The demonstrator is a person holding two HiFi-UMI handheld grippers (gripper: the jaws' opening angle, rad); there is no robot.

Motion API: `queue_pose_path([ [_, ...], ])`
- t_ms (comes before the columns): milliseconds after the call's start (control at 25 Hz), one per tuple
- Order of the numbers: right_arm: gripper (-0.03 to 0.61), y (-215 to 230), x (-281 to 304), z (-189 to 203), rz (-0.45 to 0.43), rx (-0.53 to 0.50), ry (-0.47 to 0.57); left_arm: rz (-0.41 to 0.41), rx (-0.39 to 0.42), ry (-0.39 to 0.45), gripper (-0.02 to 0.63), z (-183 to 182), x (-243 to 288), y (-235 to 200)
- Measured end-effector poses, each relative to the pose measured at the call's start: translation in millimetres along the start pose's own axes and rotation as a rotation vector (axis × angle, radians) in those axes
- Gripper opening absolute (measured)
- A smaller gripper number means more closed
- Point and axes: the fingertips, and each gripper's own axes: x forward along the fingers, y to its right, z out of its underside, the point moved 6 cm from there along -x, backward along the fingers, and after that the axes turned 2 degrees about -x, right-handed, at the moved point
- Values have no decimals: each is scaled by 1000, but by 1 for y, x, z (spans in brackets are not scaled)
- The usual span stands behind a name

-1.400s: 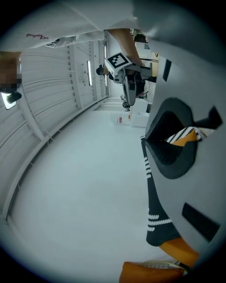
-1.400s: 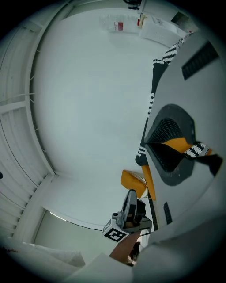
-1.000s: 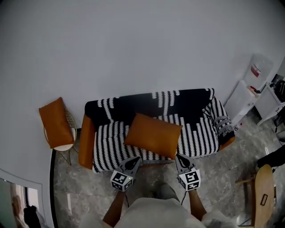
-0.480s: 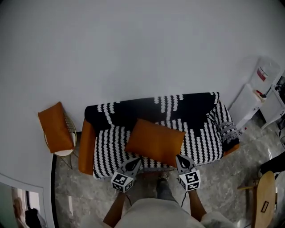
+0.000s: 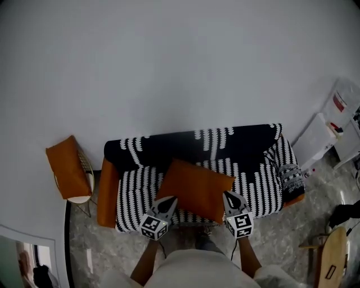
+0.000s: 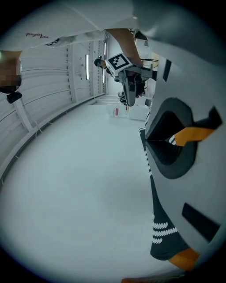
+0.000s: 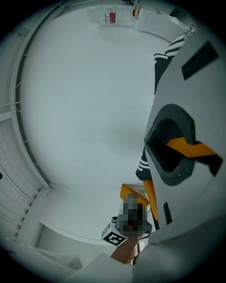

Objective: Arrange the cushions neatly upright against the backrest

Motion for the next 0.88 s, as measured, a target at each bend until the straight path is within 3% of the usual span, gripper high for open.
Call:
queue_pose_path([
  [560,29,95,79,8,-31,24,-35,-44,6,-47,31,-20,105,-58],
  [880,29,114,119,28,-72,47,-102,-64,-19,-107,31,-12,130,-88],
])
